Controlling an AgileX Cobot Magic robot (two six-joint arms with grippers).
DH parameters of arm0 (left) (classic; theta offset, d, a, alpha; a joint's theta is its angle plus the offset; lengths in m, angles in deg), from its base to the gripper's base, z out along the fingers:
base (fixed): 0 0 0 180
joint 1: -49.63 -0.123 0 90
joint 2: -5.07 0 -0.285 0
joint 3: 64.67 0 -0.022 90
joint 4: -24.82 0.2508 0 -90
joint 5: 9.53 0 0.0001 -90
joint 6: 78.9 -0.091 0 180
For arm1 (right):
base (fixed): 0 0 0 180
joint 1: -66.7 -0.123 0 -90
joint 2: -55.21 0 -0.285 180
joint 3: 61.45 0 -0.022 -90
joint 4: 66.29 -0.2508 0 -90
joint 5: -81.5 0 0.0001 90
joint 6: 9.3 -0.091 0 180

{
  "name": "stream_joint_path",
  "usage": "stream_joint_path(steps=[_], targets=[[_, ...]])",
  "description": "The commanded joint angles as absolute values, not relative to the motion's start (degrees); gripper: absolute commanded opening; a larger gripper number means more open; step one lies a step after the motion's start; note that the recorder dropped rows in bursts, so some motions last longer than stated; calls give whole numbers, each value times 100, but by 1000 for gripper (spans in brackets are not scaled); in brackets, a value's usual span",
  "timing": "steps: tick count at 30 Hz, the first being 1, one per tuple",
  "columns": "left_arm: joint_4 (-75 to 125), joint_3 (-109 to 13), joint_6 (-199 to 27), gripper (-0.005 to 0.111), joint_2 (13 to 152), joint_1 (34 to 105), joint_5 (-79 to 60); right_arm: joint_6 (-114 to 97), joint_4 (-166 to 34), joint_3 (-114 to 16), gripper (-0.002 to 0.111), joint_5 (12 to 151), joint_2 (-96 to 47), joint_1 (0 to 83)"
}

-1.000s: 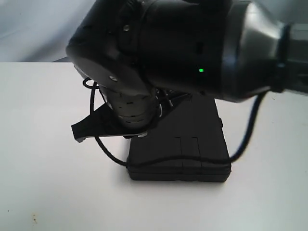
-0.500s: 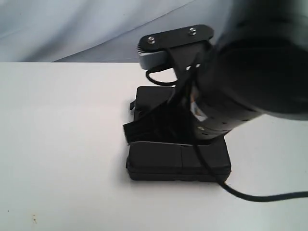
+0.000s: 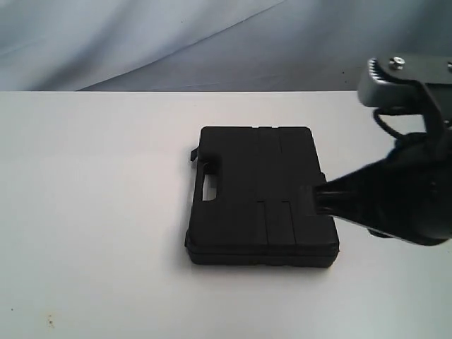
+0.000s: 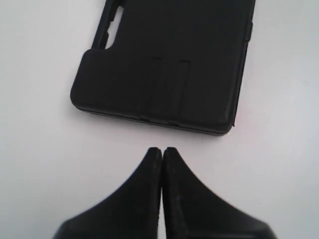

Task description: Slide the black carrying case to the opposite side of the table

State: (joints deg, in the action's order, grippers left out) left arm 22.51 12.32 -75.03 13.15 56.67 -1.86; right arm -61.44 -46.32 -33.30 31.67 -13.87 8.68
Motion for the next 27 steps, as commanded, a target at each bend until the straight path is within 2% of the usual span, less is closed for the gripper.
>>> stream_joint_path(steps=[1, 27], targets=[[2239, 1255, -7489, 1, 1286, 5640, -197, -5823, -5021, -2667, 0, 3582, -768, 1385], [2239, 1255, -7489, 1, 1286, 5640, -197, -4478, -5689, -707, 0, 4391, 2280, 3434]])
